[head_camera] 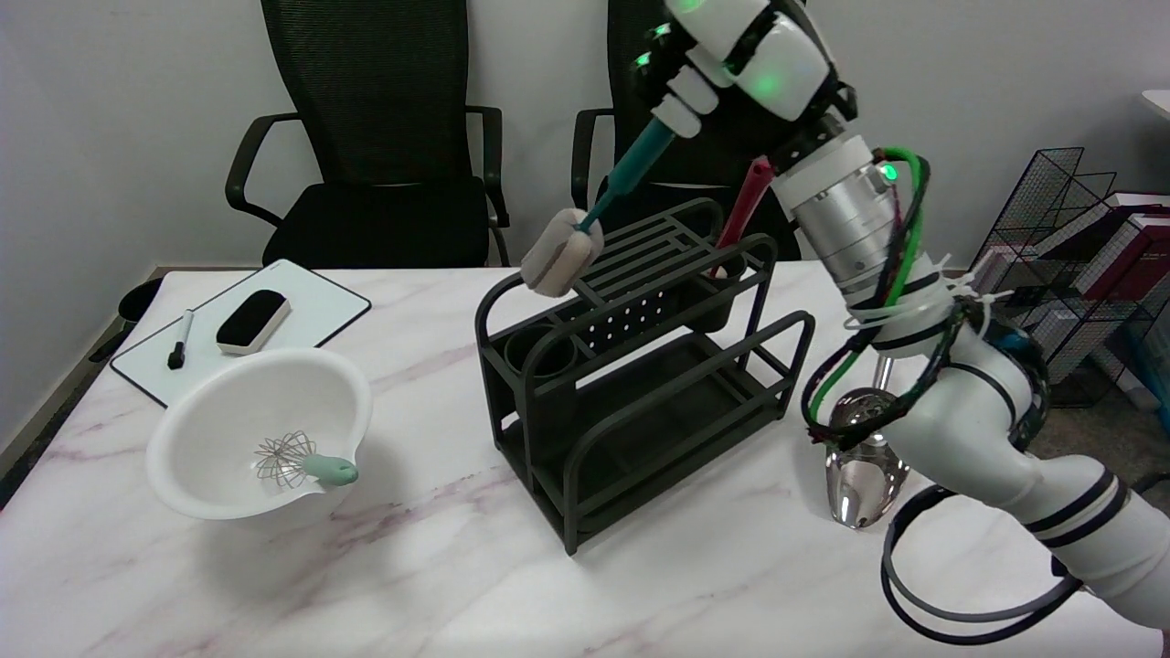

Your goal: Pick up the blue sponge bottle brush.

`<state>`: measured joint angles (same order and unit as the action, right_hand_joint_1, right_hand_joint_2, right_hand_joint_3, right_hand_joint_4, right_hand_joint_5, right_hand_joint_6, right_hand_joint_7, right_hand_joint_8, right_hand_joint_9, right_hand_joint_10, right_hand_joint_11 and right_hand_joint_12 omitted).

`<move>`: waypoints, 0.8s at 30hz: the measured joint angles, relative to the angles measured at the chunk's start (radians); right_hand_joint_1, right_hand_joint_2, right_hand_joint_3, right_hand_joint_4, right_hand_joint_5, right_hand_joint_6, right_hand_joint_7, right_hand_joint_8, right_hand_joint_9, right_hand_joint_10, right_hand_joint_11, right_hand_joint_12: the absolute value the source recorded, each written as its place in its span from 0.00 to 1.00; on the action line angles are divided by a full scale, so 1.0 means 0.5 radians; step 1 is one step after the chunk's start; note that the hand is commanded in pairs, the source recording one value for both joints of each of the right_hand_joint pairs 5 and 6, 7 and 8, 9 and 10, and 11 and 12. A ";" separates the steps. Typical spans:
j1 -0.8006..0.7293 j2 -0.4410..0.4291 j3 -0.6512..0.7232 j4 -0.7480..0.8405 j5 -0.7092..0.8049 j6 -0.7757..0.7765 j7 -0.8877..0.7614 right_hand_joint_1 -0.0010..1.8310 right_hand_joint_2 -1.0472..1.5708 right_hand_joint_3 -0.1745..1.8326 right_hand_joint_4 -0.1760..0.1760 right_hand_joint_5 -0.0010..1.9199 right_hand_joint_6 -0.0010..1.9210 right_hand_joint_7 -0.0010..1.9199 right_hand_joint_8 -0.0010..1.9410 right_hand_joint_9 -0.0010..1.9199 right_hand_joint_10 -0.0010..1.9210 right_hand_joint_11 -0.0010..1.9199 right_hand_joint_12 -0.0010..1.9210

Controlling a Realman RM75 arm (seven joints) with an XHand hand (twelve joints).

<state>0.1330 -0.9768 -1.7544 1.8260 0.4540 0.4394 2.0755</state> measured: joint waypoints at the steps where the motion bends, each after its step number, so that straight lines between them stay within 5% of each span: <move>1: -0.028 -0.004 0.030 0.004 0.007 0.021 -0.001 0.60 1.00 0.21 0.50 1.00 1.00 1.00 0.99 1.00 1.00 1.00 1.00; 24: -0.848 -0.122 0.491 -0.364 0.173 0.953 -0.010 0.58 1.00 0.25 0.50 1.00 1.00 1.00 0.99 1.00 1.00 1.00 1.00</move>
<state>-0.2912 -1.0376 -1.5091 1.6441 0.5407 0.9158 2.0705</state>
